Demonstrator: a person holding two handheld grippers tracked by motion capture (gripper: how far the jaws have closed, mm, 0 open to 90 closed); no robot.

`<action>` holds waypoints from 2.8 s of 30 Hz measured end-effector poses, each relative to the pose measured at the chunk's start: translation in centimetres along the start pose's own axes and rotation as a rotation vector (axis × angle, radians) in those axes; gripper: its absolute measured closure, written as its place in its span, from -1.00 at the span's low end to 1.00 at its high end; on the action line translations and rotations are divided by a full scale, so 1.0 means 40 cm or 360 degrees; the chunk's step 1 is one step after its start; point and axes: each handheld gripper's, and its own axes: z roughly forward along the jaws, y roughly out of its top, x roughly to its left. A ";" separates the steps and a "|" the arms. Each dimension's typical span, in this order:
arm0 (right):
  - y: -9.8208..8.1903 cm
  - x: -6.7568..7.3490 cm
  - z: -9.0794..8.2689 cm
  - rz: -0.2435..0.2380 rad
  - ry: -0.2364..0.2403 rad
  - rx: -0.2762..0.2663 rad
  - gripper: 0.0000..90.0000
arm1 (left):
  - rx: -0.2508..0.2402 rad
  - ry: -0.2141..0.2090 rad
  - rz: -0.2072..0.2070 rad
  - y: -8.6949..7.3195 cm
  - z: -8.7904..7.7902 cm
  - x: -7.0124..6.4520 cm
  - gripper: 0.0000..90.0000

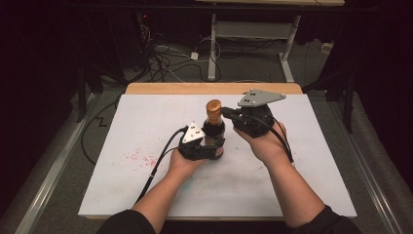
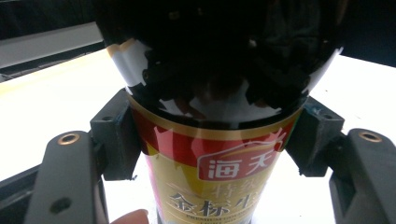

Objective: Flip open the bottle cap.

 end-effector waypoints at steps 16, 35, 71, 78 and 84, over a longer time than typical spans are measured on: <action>0.005 0.004 0.000 0.0002 -0.0012 -0.0020 1.00 | -0.0001 0.0001 0.0003 -0.001 0.000 0.000 -0.35; 0.014 0.008 0.003 -0.0007 -0.0017 -0.0034 1.00 | -0.0002 0.0002 0.0003 0.000 -0.003 0.002 -0.35; 0.068 0.032 0.021 -0.0068 0.0033 -0.0085 1.00 | -0.0018 -0.0014 -0.0003 -0.004 -0.003 0.003 -0.35; 0.082 0.064 0.046 -0.0094 0.0094 -0.0098 1.00 | -0.0013 -0.0015 0.0002 -0.004 -0.004 0.002 -0.35; 0.073 0.048 0.023 -0.0078 0.0063 -0.0117 1.00 | -0.0011 -0.0010 -0.0002 -0.003 -0.004 0.002 -0.36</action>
